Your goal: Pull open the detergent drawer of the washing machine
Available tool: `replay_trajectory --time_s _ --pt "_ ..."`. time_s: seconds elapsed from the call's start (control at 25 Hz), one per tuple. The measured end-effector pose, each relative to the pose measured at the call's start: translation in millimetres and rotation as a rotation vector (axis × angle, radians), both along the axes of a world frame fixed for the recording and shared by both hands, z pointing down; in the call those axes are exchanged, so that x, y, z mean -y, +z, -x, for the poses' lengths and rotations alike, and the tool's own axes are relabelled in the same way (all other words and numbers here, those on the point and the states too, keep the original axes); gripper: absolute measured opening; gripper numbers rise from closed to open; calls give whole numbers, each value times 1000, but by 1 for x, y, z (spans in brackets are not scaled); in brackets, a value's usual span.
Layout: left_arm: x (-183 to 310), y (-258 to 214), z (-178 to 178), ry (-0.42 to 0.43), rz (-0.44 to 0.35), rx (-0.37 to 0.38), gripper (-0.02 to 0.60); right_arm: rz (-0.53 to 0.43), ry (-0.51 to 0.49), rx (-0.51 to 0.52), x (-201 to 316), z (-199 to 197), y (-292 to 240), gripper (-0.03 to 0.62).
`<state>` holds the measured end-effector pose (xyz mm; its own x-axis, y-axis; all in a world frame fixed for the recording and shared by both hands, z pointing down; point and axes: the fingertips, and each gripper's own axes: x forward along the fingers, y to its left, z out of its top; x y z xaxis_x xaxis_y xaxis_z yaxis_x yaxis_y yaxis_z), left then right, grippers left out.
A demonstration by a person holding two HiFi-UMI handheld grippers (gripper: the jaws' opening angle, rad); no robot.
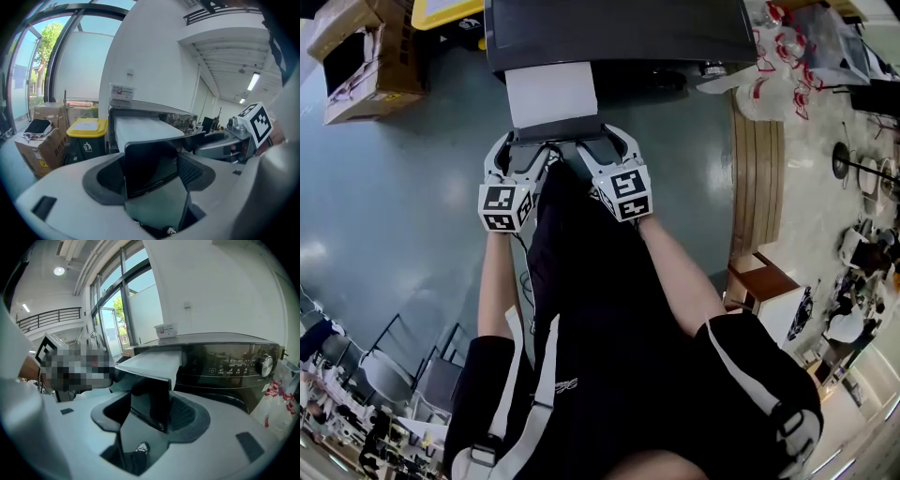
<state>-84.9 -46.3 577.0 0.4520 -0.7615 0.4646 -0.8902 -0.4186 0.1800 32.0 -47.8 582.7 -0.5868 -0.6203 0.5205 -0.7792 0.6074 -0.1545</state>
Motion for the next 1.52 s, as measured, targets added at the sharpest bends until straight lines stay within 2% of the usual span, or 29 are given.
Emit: replay_trajectory --time_s 0.36,0.68,1.52 --pt "-14 4 0 24 6 21 334 5 15 18 -17 1 4 245" --pt "-18 1 -4 -9 -18 11 334 -10 15 21 -18 -3 1 255" --pt "-37 2 -4 7 -10 -10 334 -5 26 12 -38 -2 4 261"
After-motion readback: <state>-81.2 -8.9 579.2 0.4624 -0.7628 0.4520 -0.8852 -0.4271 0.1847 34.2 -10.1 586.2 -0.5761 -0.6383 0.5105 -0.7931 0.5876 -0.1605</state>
